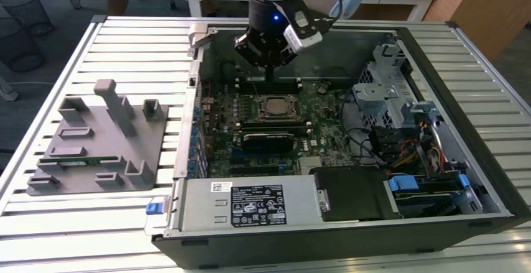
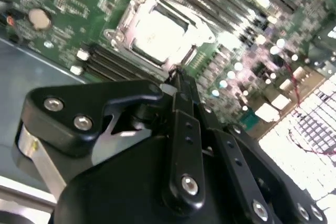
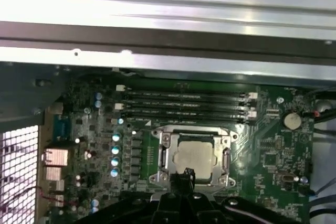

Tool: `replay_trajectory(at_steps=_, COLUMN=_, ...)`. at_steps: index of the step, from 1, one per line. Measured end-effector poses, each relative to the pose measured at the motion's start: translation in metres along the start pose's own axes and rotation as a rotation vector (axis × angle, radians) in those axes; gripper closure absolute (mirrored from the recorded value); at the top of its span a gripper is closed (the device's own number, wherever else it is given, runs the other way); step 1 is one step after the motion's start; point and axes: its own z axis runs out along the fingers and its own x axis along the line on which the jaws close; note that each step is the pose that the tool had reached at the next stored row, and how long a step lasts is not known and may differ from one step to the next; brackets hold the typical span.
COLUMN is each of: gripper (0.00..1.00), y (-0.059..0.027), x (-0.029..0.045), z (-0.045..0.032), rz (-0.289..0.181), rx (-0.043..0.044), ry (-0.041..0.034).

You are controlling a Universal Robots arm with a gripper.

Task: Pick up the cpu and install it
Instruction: 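Install the first cpu locking lever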

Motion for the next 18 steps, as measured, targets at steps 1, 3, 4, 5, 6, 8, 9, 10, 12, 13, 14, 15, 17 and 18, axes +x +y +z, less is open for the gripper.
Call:
replay_trajectory(at_steps=1, gripper=0.89, y=0.0001, x=0.0036, z=0.0001, rz=0.0, rx=0.0, ry=-0.0003)
replay_trajectory(at_steps=3, gripper=0.89, y=0.0003, x=0.0097, z=0.0007, rz=0.0, rx=0.0, ry=-0.0008)
replay_trajectory(at_steps=4, gripper=0.89, y=0.0005, x=0.0125, z=0.0011, rz=0.0, rx=0.0001, ry=-0.001)
replay_trajectory(at_steps=5, gripper=0.89, y=0.0006, x=0.0152, z=0.0017, rz=0.0, rx=0.0, ry=-0.0016)
replay_trajectory(at_steps=6, gripper=0.89, y=0.0007, x=0.0182, z=0.0022, rz=0.0, rx=0.0, ry=-0.0024)
replay_trajectory(at_steps=8, gripper=0.89, y=0.0008, x=0.0226, z=0.0032, rz=0.0, rx=-0.0008, ry=-0.0053)
replay_trajectory(at_steps=9, gripper=0.89, y=0.0009, x=0.0234, z=0.0034, rz=0.0, rx=-0.0006, ry=-0.0068)
replay_trajectory(at_steps=10, gripper=0.89, y=0.0009, x=0.0239, z=0.0036, rz=0.0, rx=-0.0007, ry=-0.0072)
replay_trajectory(at_steps=12, gripper=0.89, y=0.0009, x=0.0255, z=0.0036, rz=0.0, rx=-0.0004, ry=-0.0071)
replay_trajectory(at_steps=13, gripper=0.89, y=0.0009, x=0.0274, z=0.0036, rz=0.0, rx=-0.0003, ry=-0.007)
replay_trajectory(at_steps=14, gripper=0.89, y=0.001, x=0.029, z=0.0037, rz=0.0, rx=-0.0004, ry=-0.0071)
replay_trajectory(at_steps=15, gripper=0.89, y=0.0011, x=0.0303, z=0.0038, rz=0.0, rx=-0.0005, ry=-0.0072)
replay_trajectory(at_steps=17, gripper=0.89, y=0.0012, x=0.0315, z=0.004, rz=0.0, rx=-0.0007, ry=-0.0073)
replay_trajectory(at_steps=18, gripper=0.89, y=0.0012, x=0.0318, z=0.004, rz=0.0, rx=-0.0005, ry=-0.0072)
